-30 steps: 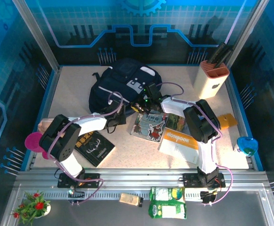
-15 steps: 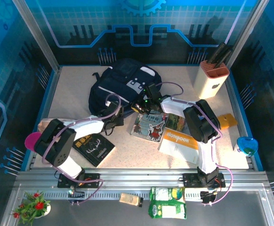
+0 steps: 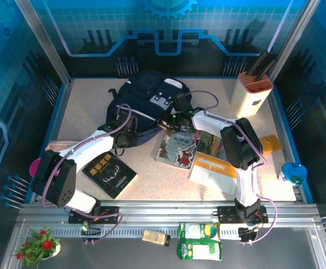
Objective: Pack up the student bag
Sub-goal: Unzip the student bag at the top-center of the table.
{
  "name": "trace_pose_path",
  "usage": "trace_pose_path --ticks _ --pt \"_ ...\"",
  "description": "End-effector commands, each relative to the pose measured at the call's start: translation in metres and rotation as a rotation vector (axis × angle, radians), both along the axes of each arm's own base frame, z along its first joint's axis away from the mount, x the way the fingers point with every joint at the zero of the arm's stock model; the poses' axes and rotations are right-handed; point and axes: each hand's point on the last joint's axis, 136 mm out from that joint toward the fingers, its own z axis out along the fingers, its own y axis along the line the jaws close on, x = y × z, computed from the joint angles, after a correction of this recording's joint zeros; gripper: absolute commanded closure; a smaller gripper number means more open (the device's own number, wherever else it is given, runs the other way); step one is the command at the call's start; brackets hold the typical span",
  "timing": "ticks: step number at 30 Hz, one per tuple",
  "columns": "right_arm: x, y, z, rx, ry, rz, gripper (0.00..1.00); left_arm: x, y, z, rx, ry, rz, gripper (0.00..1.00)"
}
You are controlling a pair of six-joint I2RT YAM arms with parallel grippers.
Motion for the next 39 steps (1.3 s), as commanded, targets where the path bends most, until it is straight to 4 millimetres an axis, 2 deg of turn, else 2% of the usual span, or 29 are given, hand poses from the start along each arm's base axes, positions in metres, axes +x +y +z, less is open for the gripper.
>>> trace_pose_path --ticks 1,7,11,13,15,19,22,24,29,35,39 --pt "0.037 -0.026 0.029 -0.049 -0.134 -0.059 0.88 -0.031 -0.008 0.007 -0.057 0.138 -0.078 1.00" --pt "0.058 -0.041 0.030 -0.056 -0.164 -0.014 0.87 -0.037 -0.054 0.025 -0.198 0.144 -0.222 1.00" --pt "0.075 -0.057 0.023 -0.074 -0.188 0.008 0.86 -0.030 -0.092 0.031 -0.294 0.132 -0.280 1.00" --pt "0.078 -0.066 0.020 -0.078 -0.174 0.001 0.80 -0.022 -0.108 0.031 -0.316 0.132 -0.294 1.00" --pt "0.072 -0.073 0.021 -0.081 -0.142 -0.008 0.70 -0.011 -0.119 0.033 -0.327 0.127 -0.302 1.00" --pt "0.045 -0.092 0.031 -0.100 -0.101 -0.070 0.45 0.008 -0.136 0.038 -0.356 0.118 -0.313 1.00" --pt "0.021 -0.100 0.026 -0.058 -0.048 -0.140 0.35 0.015 -0.149 0.041 -0.387 0.126 -0.335 1.00" --pt "0.010 -0.096 0.019 0.009 -0.009 -0.172 0.34 0.016 -0.155 0.041 -0.399 0.135 -0.347 1.00" --pt "0.000 -0.061 0.015 0.194 0.036 -0.173 0.33 0.020 -0.164 0.041 -0.409 0.152 -0.371 1.00" --pt "-0.004 -0.035 0.004 0.190 0.073 -0.135 0.32 0.020 -0.169 0.044 -0.422 0.160 -0.387 1.00" --pt "-0.010 -0.031 -0.009 0.185 0.108 -0.140 0.39 0.022 -0.168 0.046 -0.418 0.153 -0.389 1.00"
